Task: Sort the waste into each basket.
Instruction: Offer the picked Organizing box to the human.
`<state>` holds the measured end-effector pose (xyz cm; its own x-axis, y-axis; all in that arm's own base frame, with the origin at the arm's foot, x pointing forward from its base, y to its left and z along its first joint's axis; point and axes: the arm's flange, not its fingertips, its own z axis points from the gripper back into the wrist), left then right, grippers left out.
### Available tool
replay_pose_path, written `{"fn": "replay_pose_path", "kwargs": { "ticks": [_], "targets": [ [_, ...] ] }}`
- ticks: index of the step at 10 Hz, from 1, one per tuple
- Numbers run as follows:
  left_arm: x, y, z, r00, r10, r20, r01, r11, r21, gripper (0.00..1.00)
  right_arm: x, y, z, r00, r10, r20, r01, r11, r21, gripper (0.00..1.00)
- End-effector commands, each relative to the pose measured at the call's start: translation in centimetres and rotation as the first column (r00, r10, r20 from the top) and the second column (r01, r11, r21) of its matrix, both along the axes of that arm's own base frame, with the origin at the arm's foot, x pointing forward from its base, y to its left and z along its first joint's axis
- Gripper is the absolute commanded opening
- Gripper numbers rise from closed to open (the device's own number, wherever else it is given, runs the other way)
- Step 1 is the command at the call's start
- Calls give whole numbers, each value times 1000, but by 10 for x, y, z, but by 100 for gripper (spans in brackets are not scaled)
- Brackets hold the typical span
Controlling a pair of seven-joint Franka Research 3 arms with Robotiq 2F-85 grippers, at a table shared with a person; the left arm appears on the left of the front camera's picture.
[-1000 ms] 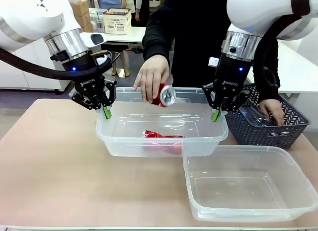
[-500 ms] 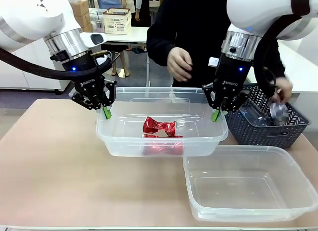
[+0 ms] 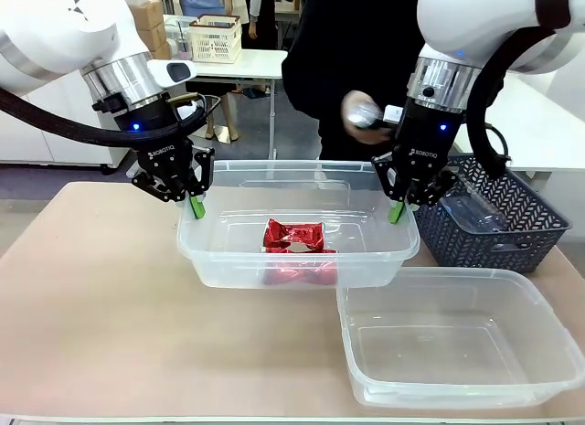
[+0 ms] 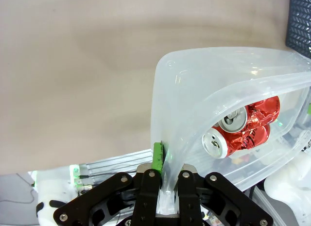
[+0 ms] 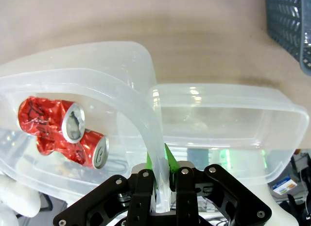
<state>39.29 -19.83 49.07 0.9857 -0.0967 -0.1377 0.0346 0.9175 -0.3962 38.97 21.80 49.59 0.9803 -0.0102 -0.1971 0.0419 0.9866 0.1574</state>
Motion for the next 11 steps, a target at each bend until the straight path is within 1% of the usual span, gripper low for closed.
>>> {"fn": "replay_pose_path", "kwargs": {
  "ticks": [1, 11],
  "targets": [
    [2, 1, 6, 1000, -12, 7, 12, 1000, -22, 5, -1, -1, 0, 1000, -16, -4, 16, 1000, 1, 5],
    [2, 1, 6, 1000, -12, 7, 12, 1000, -22, 5, -1, -1, 0, 1000, -16, -4, 16, 1000, 1, 5]
  ]
}}
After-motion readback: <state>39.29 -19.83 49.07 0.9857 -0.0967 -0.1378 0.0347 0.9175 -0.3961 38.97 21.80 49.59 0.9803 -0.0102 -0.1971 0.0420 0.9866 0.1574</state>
